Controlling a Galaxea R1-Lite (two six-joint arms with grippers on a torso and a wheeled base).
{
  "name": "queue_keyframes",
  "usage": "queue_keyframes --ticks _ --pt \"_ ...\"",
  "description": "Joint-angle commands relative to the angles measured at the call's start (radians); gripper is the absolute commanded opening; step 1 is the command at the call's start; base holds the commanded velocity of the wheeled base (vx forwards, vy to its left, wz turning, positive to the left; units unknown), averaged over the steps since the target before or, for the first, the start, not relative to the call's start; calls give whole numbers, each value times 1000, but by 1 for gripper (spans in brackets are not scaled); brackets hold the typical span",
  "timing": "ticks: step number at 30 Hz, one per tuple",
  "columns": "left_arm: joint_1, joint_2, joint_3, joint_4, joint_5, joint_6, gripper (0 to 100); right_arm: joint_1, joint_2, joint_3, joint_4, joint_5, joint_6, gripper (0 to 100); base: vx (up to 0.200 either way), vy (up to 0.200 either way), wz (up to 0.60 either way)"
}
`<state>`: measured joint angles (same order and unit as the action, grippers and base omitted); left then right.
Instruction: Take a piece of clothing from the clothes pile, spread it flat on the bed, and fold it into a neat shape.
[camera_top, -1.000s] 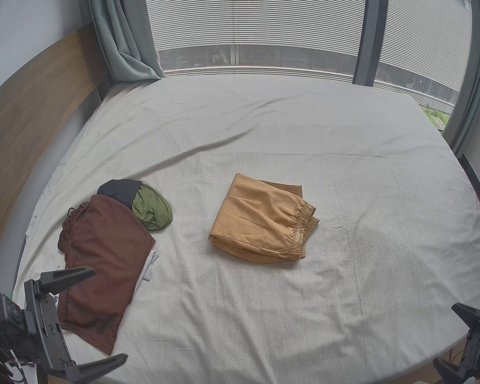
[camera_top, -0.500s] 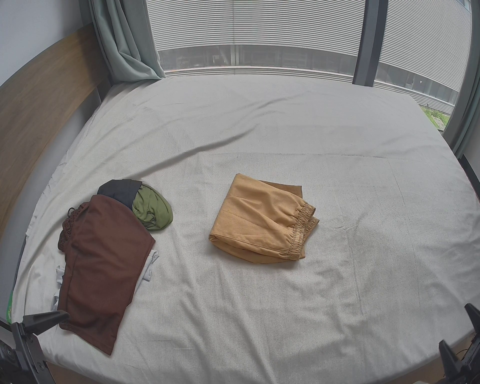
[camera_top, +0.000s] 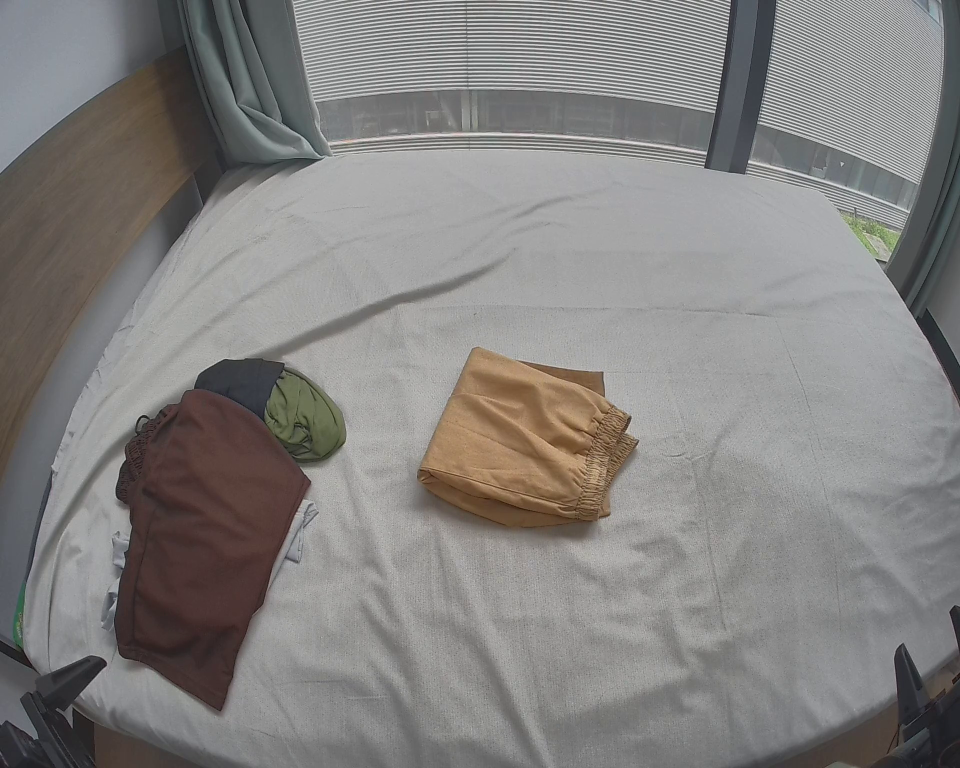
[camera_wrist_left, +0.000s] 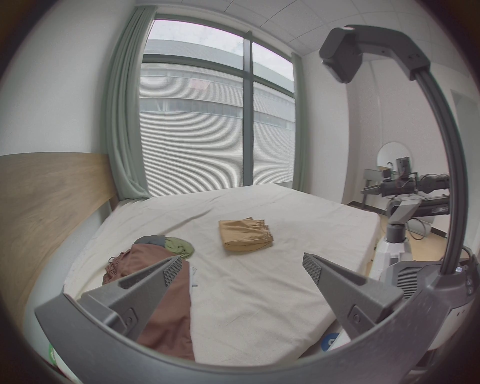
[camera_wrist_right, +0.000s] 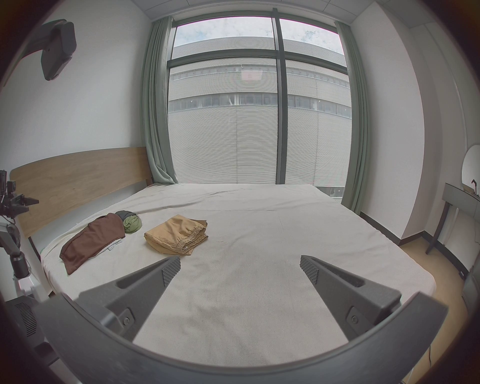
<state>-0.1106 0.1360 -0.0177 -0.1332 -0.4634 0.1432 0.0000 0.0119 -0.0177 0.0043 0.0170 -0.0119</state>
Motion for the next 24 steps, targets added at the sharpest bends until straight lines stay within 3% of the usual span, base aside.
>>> queue_keyframes --ticks 1,4,7,10,12,15,20,24 --pt "11 -50 18 49 43 6 100 0 0 18 0 0 0 100 0 0 0" --pt "20 -50 18 58 104 -2 100 0 0 18 0 -2 0 100 0 0 0" --pt "120 -105 18 61 135 -10 100 0 0 18 0 -2 -3 100 0 0 0" --pt "124 -121 18 61 167 -5 100 -2 0 18 2 -2 -3 100 0 0 0" --pt "120 -118 16 61 302 -10 100 2 0 18 2 -2 -3 100 0 0 0" --pt "120 -118 18 60 388 -16 100 0 0 18 0 0 -6 100 0 0 0" --pt "123 -116 16 80 463 -62 100 0 0 18 2 -2 -3 100 0 0 0" --pt "112 -130 18 132 471 -108 100 -2 0 18 0 -2 -3 100 0 0 0"
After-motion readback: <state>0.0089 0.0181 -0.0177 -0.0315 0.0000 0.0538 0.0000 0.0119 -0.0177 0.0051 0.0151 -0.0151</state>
